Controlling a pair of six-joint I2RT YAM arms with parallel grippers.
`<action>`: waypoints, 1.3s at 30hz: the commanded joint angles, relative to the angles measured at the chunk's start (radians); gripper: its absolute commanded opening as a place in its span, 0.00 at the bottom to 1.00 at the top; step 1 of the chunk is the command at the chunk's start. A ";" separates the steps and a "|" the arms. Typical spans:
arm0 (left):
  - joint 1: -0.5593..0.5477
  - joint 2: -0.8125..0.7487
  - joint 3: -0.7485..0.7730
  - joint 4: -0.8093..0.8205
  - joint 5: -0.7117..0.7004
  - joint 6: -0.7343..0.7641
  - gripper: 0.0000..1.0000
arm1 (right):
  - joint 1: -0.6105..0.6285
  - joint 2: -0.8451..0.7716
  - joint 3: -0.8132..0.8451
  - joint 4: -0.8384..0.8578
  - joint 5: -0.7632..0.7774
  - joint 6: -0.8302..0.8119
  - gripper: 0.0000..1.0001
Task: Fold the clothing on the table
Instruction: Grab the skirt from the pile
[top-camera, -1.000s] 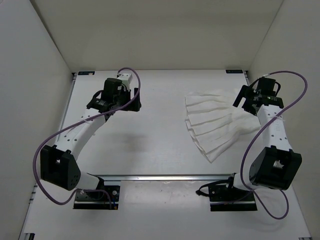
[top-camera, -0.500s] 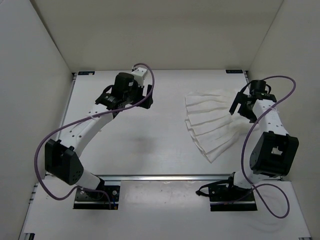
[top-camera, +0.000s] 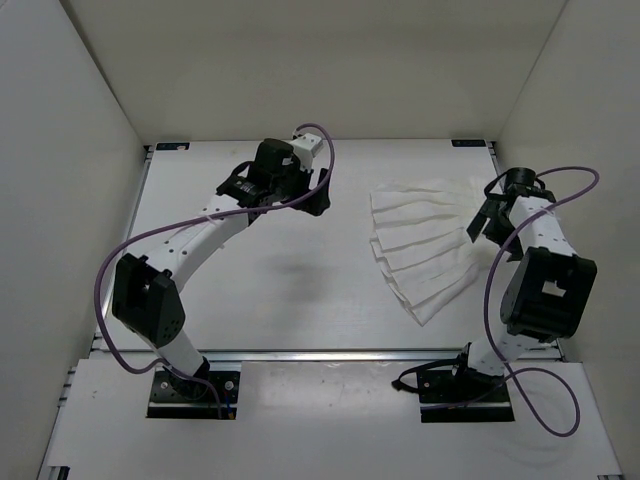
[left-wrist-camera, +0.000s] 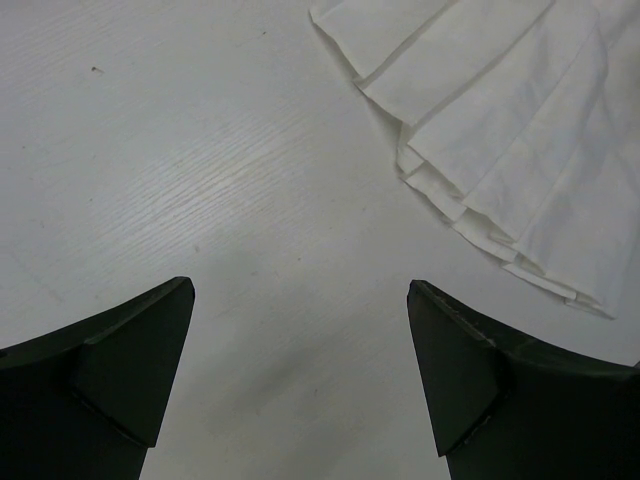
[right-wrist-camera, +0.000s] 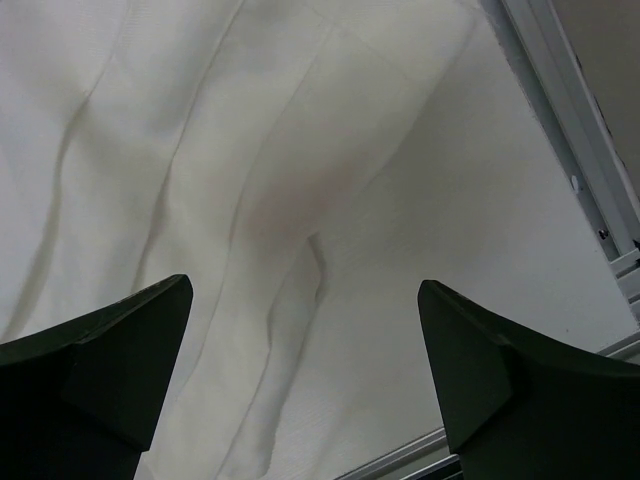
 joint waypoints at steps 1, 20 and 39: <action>-0.005 -0.043 0.005 0.001 0.016 0.000 0.99 | -0.015 0.087 0.063 -0.032 0.077 0.030 0.94; 0.025 -0.057 -0.004 -0.014 0.016 0.007 0.99 | 0.009 0.242 0.080 -0.008 0.047 0.059 0.55; 0.039 -0.046 -0.021 0.078 0.240 0.000 0.98 | 0.115 0.189 0.305 -0.029 -0.025 0.017 0.00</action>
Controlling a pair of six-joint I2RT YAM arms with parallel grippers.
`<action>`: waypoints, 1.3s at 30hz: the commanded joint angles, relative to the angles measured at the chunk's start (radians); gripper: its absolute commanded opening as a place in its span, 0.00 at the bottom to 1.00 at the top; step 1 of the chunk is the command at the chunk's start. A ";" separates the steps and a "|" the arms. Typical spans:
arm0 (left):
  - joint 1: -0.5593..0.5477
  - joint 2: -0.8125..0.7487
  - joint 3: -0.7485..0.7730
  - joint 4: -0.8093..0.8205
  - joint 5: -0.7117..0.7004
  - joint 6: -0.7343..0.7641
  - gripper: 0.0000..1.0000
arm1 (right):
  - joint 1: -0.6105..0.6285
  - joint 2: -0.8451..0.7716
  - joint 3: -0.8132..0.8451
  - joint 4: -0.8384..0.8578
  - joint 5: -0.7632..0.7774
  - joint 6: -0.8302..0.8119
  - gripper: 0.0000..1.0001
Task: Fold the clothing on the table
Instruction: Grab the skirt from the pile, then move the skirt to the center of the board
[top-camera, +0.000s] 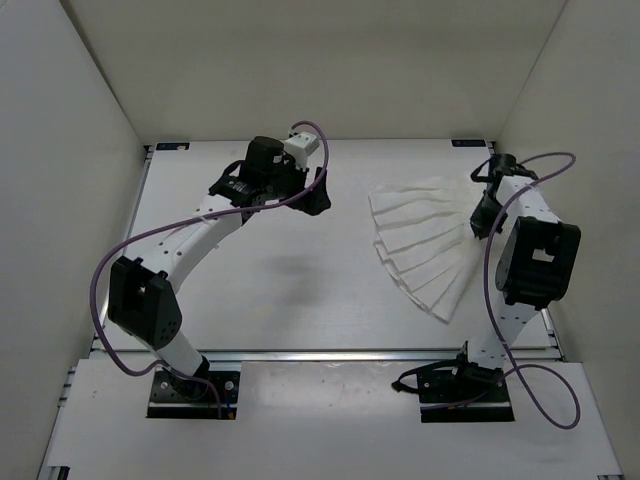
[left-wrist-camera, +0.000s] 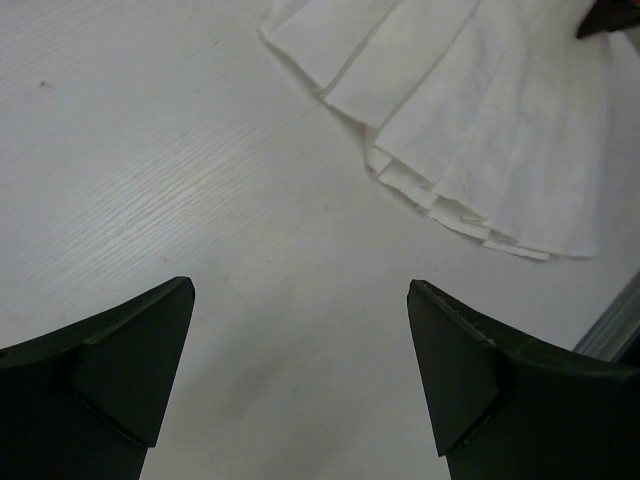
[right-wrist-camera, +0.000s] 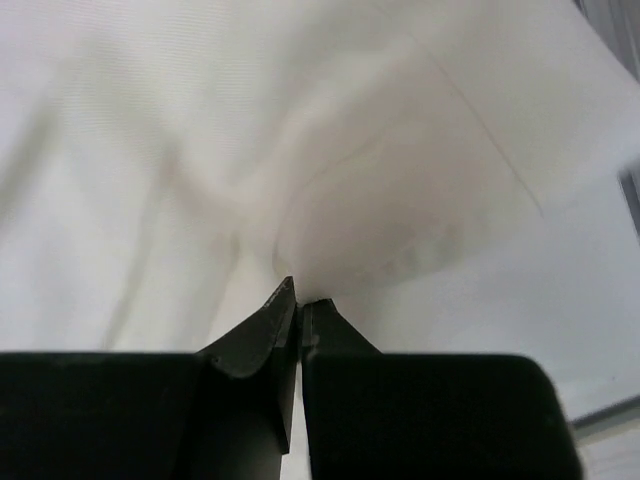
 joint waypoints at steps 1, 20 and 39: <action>-0.008 -0.012 -0.002 0.097 0.180 -0.007 0.98 | 0.101 -0.079 0.170 0.012 -0.047 -0.073 0.00; 0.134 0.037 -0.088 0.343 0.287 -0.159 0.97 | 0.365 -0.256 0.263 0.139 -0.681 -0.032 0.00; 0.236 -0.106 -0.133 0.171 0.136 -0.021 0.99 | 0.180 -0.482 -0.084 -0.085 -0.610 -0.199 0.67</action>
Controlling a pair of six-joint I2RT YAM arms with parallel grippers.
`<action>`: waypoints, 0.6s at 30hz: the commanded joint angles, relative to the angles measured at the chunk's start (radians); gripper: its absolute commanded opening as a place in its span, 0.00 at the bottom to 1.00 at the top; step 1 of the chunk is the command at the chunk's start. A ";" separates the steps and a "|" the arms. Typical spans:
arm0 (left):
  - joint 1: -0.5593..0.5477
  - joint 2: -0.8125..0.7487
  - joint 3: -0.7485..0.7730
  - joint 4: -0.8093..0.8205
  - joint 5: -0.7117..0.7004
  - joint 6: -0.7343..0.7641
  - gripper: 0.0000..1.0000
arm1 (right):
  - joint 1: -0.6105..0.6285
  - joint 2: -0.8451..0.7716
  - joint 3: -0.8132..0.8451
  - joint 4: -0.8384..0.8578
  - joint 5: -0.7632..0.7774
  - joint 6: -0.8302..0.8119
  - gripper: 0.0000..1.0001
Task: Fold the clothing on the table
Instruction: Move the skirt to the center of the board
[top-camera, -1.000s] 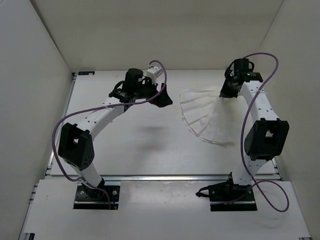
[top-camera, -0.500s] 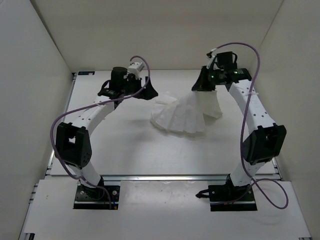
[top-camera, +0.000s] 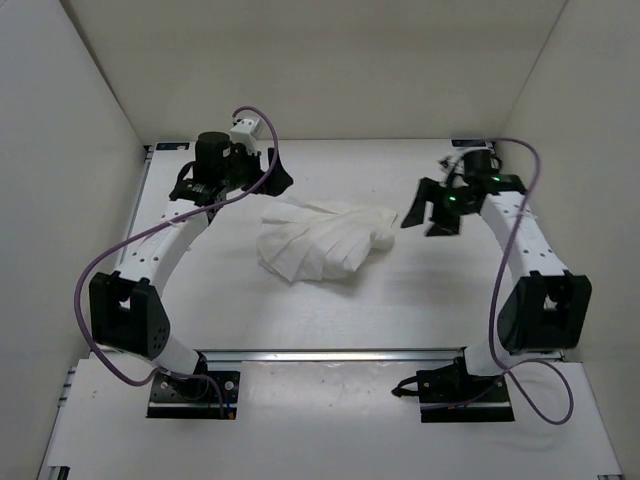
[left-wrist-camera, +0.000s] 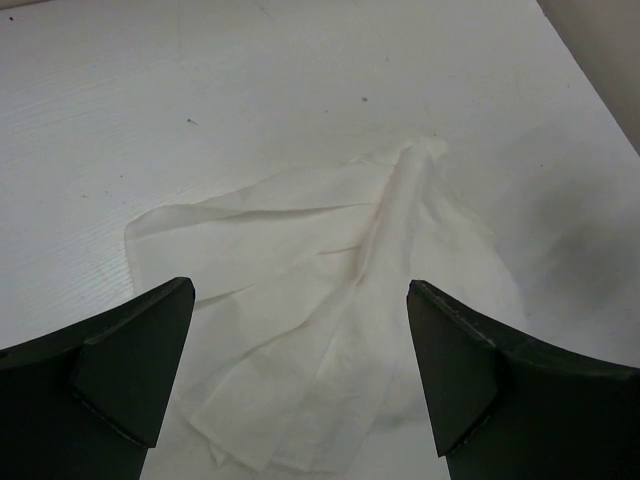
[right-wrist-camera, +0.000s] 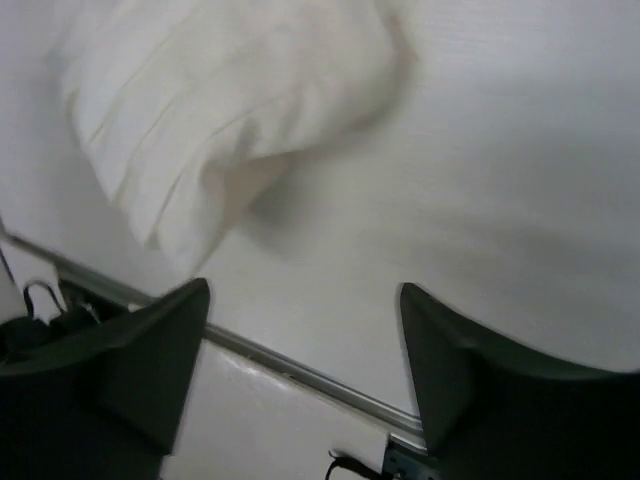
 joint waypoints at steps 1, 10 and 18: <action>-0.014 -0.003 0.003 -0.029 0.015 0.046 0.99 | -0.170 -0.181 -0.081 -0.044 0.088 -0.024 0.80; -0.194 0.144 0.100 -0.154 -0.187 0.251 0.96 | -0.057 -0.117 -0.072 -0.043 0.283 -0.004 1.00; -0.197 0.345 0.255 -0.147 -0.273 0.253 0.95 | 0.068 -0.060 -0.055 0.069 0.343 0.048 0.97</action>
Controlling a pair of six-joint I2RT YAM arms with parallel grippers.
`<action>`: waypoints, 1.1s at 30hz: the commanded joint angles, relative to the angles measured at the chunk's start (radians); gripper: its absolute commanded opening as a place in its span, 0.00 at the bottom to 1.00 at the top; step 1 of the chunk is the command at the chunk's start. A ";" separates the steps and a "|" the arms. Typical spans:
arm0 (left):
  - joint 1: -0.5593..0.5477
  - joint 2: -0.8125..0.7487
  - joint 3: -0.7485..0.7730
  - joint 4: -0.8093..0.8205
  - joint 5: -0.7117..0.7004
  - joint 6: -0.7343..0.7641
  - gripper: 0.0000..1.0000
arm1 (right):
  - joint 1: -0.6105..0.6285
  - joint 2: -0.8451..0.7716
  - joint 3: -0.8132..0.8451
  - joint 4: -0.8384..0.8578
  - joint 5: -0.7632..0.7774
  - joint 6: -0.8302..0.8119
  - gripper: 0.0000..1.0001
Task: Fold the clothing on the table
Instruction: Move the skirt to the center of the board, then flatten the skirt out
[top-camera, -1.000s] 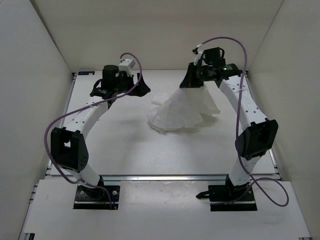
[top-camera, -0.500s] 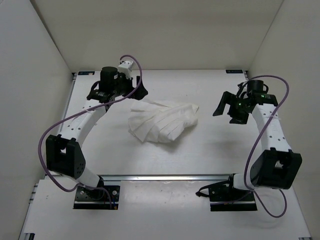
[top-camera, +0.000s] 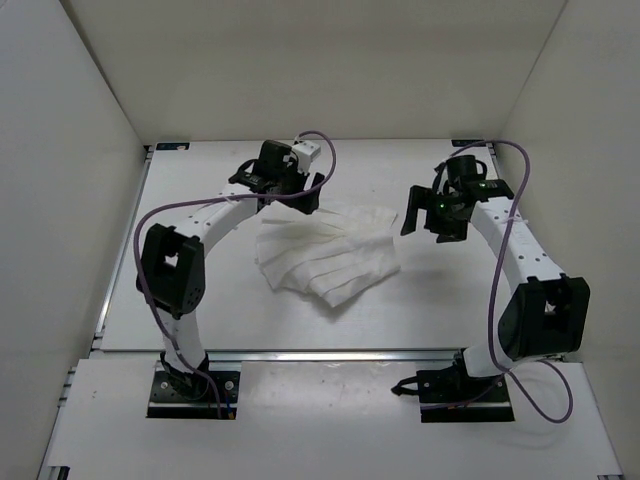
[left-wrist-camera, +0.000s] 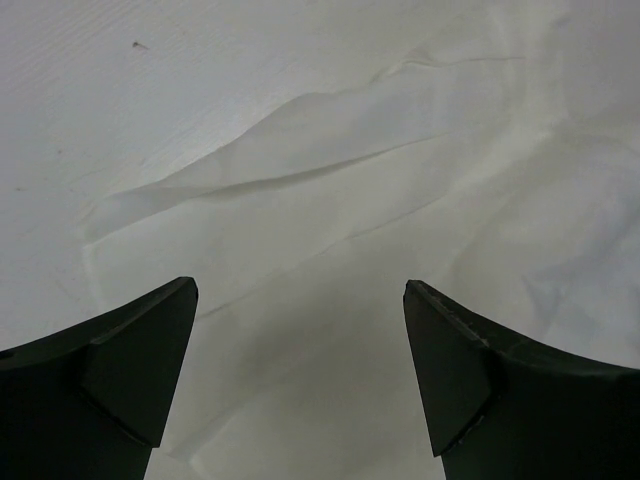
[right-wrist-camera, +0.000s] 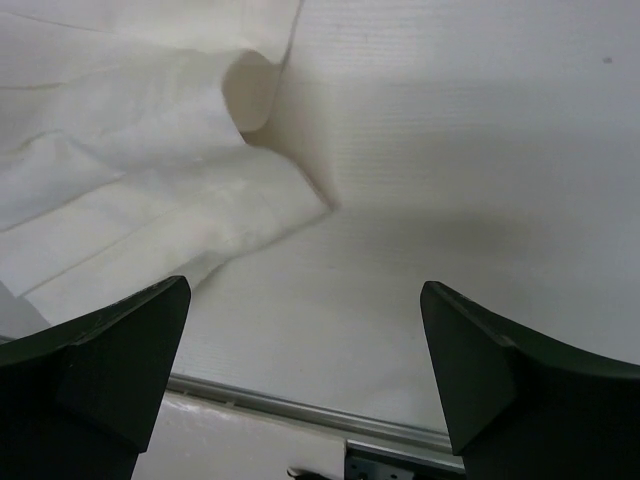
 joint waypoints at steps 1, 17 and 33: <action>-0.002 0.058 0.138 -0.037 -0.092 0.058 0.95 | 0.076 -0.007 -0.001 0.128 0.054 0.033 0.97; -0.041 0.328 0.381 -0.177 0.003 0.176 0.97 | 0.108 0.163 0.004 0.106 0.049 0.047 0.86; -0.096 0.418 0.419 -0.158 -0.208 0.095 0.96 | 0.161 0.114 -0.067 0.118 -0.007 0.075 0.82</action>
